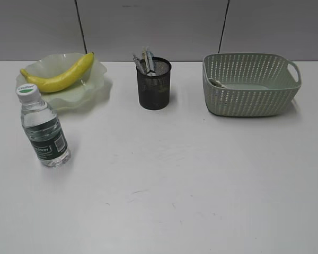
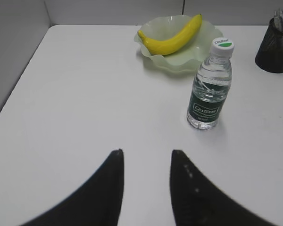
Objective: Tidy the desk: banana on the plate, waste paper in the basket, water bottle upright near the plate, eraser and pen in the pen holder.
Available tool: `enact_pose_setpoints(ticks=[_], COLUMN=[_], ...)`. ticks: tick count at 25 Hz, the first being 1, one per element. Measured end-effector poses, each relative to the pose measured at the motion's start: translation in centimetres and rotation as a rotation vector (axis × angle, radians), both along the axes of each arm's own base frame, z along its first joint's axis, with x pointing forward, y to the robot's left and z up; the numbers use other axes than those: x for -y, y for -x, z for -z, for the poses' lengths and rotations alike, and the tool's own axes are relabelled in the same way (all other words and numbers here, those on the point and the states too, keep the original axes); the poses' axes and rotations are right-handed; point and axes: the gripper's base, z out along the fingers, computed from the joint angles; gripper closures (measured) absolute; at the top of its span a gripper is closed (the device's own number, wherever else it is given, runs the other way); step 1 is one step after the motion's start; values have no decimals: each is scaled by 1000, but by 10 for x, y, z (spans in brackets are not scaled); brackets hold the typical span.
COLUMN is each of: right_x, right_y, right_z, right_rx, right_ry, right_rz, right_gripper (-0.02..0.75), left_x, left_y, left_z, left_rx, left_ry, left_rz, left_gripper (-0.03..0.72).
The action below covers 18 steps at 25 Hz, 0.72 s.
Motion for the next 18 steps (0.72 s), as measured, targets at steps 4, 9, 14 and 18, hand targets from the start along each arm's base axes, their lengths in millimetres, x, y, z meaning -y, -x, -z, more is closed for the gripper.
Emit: enact_pose_setpoints(ticks=[4,9,14,18], right_x=[0,0,0,0], right_y=[0,0,0,0], right_z=[0,0,0,0], right_rx=[0,0,0,0], right_ry=[0,0,0,0], right_rz=[0,0,0,0], right_gripper=[227,227,227,227], left_x=[0,0,0,0], left_y=[0,0,0,0], left_z=[0,0,0,0], left_rx=[0,0,0,0], left_ry=[0,0,0,0], left_rz=[-1,-1,-1,-1], left_gripper=[442,443,443,444])
